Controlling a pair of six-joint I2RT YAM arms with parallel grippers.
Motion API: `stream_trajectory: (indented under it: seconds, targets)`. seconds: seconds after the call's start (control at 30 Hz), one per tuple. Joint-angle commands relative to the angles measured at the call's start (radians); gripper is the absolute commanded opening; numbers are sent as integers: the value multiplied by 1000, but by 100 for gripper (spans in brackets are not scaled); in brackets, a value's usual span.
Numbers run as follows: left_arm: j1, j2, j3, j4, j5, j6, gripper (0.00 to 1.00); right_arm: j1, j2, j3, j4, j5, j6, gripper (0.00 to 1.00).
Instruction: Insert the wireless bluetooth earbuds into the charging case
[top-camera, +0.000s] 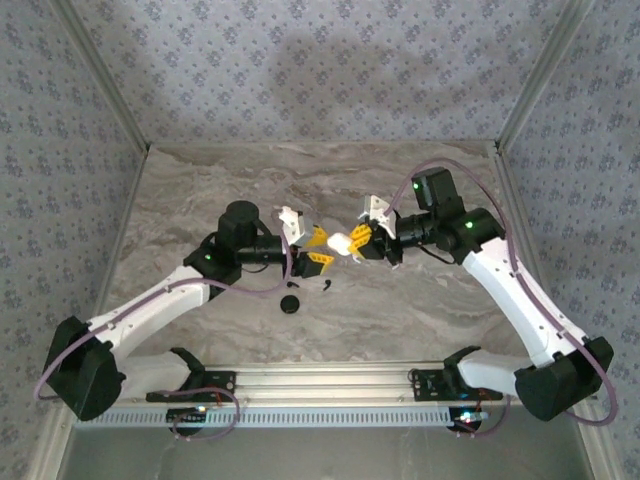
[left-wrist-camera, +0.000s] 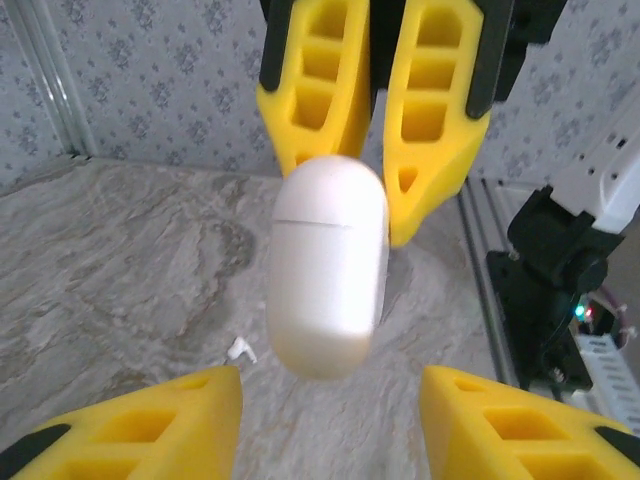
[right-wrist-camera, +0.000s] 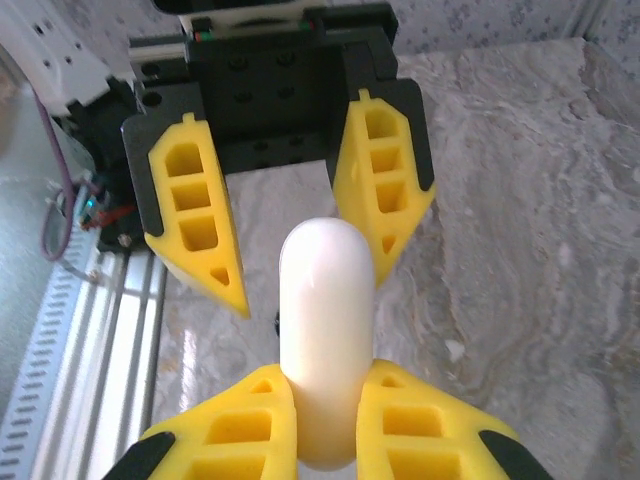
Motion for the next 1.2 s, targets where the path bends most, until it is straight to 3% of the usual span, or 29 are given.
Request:
stream_trajectory:
  seconds: [0.0, 0.1, 0.43, 0.73, 0.93, 1.17]
  targets:
    - [-10, -19, 51, -198, -23, 205, 50, 46, 10, 69, -175, 155, -112, 9]
    - [-13, -8, 64, -217, -33, 225, 50, 90, 32, 107, -231, 222, -139, 9]
    - [-35, 34, 92, -221, 42, 219, 49, 167, 94, 141, -244, 240, -182, 9]
    - [-42, 67, 109, -230, 84, 206, 35, 184, 120, 148, -218, 220, -192, 9]
    - [-42, 69, 103, -248, 77, 215, 39, 184, 116, 147, -217, 216, -199, 9]
    - [-42, 69, 104, -260, 82, 217, 23, 184, 117, 152, -214, 210, -202, 9]
